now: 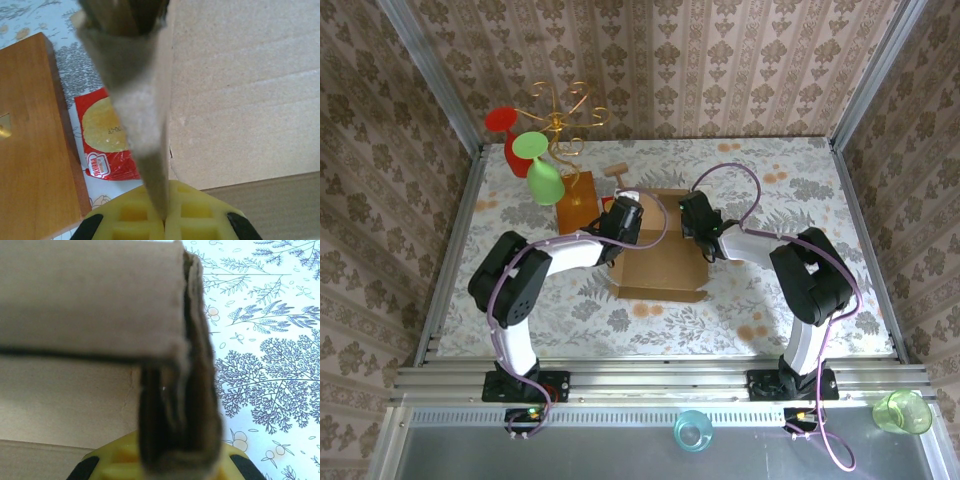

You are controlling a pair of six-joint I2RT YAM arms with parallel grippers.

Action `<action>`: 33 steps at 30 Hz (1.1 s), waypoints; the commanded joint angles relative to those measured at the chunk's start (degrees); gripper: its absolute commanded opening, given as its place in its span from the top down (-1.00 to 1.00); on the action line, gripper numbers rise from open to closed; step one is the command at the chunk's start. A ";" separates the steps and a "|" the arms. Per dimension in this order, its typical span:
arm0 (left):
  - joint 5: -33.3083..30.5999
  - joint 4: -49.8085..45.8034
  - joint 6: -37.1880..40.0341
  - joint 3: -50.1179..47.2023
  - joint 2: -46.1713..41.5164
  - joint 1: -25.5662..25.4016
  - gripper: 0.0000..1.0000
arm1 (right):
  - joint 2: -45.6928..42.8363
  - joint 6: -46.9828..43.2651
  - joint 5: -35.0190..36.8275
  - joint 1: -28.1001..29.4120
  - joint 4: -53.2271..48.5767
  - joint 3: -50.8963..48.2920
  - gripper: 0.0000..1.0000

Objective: Fold the paper box

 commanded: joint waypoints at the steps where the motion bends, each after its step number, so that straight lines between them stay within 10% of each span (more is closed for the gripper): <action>1: -9.95 -4.32 -3.89 2.33 2.05 -0.46 1.00 | -0.37 0.78 1.49 0.30 -3.85 -1.30 1.00; 28: -9.13 -14.31 -6.82 6.96 1.66 -3.06 1.00 | 1.37 8.12 7.14 0.82 -16.12 6.53 1.00; 33: -5.16 -10.81 -4.37 4.65 -1.94 -2.71 0.07 | 1.07 6.99 6.46 0.83 -15.84 6.26 1.00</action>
